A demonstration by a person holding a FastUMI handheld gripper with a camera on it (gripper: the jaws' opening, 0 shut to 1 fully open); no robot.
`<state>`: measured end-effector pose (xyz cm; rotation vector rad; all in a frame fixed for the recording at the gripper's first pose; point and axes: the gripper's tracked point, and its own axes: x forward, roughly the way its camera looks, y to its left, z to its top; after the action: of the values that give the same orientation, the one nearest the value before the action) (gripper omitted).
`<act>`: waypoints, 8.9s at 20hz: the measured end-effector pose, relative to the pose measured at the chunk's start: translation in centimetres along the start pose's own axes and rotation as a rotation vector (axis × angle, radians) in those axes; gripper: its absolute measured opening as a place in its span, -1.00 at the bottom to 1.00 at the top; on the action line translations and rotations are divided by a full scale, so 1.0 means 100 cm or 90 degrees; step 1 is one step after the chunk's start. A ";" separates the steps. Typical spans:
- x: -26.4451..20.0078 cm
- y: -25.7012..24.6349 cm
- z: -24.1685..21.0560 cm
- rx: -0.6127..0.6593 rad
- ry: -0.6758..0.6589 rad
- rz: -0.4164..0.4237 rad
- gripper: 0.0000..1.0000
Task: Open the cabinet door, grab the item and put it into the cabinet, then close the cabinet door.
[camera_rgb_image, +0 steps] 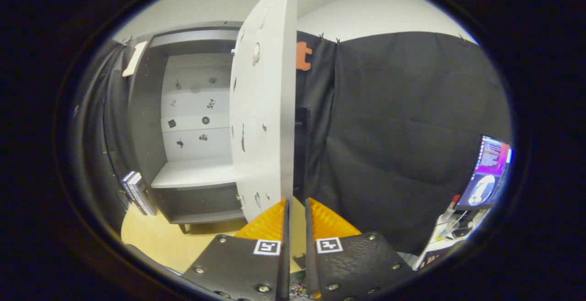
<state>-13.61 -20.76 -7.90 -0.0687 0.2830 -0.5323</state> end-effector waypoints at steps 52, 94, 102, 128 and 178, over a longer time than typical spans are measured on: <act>0.107 0.232 -0.377 -0.195 0.470 0.351 0.49; 0.098 0.301 -0.079 -0.053 0.237 0.398 -0.92; 0.133 0.322 -0.002 -0.012 0.148 0.396 -0.92; 0.243 0.375 -0.018 -0.129 0.252 0.375 -0.92; 0.108 0.302 0.090 -0.052 -0.024 0.333 -0.48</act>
<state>12.65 -0.34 -6.14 -0.0803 0.2723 0.0002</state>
